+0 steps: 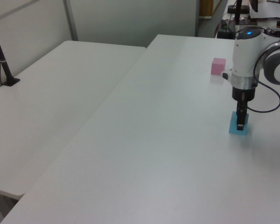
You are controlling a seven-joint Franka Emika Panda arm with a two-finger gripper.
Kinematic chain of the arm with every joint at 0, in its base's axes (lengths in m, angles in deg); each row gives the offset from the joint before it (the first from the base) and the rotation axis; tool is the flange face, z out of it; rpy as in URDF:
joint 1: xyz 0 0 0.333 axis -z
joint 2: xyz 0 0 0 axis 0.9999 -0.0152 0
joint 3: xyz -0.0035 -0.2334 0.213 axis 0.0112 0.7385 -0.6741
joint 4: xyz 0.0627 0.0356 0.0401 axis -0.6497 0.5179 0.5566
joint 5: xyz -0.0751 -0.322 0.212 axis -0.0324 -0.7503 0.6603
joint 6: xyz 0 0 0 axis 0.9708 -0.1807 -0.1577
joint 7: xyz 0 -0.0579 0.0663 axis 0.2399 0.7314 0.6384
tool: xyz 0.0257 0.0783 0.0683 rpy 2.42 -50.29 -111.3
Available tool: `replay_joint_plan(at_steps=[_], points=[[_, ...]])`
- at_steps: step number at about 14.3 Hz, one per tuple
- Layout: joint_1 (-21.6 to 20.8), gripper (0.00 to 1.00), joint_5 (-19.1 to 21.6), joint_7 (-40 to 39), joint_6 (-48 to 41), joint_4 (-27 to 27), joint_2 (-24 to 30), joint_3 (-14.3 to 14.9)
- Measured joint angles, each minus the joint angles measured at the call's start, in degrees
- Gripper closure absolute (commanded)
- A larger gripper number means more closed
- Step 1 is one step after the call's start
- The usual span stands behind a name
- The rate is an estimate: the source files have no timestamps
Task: Put blue cube on pink cube
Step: 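Close the gripper around the light blue cube, then lift the held blue cube up off the table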
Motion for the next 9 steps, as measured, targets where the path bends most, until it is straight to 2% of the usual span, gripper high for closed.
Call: replay_joint_plan(at_steps=[1, 6, 9], points=[[0.00, 0.78, 0.00, 0.00, 0.01, 0.00, -0.02, 0.00], [0.00, 0.78, 0.00, 0.07, -0.15, -0.67, 0.07, 0.00], [-0.01, 0.78, -0.21, 0.06, -5.77, -4.57, 0.37, 0.00]])
